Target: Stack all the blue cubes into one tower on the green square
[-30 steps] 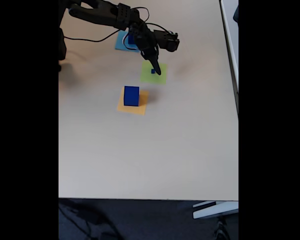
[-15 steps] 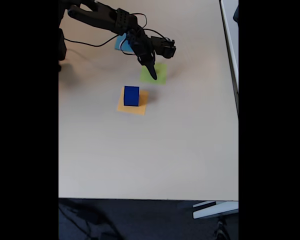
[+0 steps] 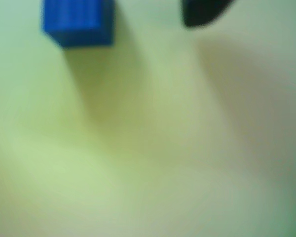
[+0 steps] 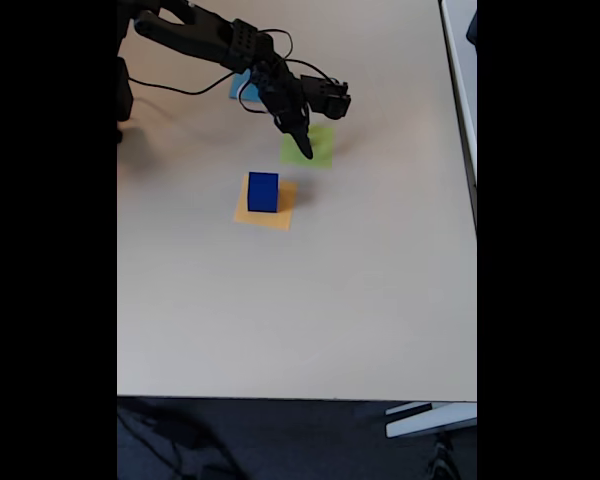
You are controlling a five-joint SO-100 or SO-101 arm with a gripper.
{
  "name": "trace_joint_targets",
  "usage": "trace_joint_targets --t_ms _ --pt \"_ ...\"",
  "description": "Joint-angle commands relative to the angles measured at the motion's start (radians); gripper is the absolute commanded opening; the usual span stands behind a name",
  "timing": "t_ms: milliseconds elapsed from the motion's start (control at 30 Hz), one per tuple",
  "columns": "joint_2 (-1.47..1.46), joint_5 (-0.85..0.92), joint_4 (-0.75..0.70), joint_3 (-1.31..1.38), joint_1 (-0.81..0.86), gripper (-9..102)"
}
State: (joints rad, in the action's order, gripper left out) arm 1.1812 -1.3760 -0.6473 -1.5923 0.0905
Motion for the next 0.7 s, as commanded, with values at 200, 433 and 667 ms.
trace_joint_targets --t_ms 200,433,667 --pt "0.097 -0.003 0.021 0.005 0.005 20" --pt "0.095 -0.009 0.023 0.003 0.003 17" --pt "0.095 -0.015 0.025 0.000 0.002 10"
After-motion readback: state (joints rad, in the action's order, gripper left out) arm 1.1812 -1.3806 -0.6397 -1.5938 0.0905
